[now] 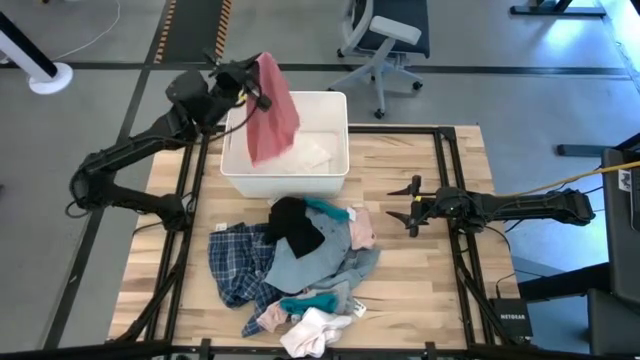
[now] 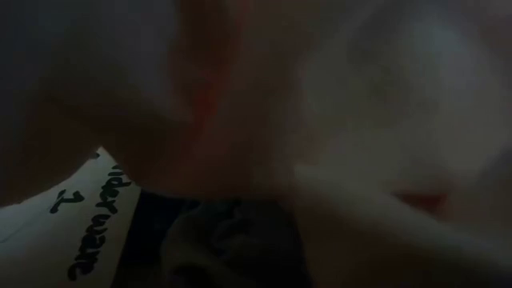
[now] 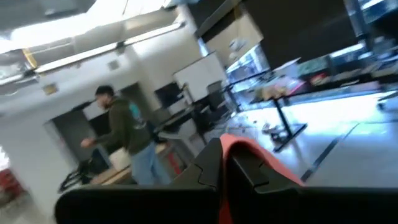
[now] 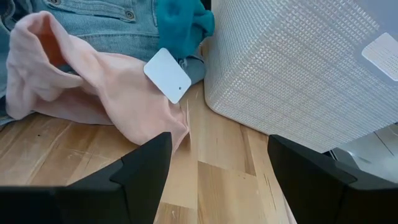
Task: Sort clothes
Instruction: Put the pink underwear into the white bin
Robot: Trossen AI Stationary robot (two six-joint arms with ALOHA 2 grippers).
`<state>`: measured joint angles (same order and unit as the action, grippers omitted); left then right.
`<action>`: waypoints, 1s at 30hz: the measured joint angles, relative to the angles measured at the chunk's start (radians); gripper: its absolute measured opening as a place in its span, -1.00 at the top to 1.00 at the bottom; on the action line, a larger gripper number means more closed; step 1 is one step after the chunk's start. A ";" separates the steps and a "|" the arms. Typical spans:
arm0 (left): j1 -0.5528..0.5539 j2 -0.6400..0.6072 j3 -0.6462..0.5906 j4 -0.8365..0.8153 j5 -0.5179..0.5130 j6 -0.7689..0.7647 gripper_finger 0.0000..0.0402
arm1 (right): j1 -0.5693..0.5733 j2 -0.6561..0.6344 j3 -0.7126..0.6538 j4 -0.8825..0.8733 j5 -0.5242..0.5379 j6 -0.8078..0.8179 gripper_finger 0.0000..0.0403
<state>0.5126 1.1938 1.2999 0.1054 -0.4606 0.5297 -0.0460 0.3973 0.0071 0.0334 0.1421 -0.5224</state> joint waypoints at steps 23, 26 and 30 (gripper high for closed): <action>0.078 0.030 0.000 -0.205 0.015 -0.250 0.70 | 0.000 0.000 0.000 0.000 0.000 0.000 -0.42; 0.081 0.030 0.000 -0.247 0.016 -0.305 0.54 | 0.000 0.000 0.000 0.000 0.000 0.000 -0.42; 0.078 0.029 0.000 -0.327 0.028 -0.355 0.33 | 0.000 0.000 0.000 0.000 0.000 0.000 -0.42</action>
<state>0.5906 1.2223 1.2999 -0.2217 -0.4322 0.1747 -0.0460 0.3973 0.0071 0.0334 0.1421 -0.5226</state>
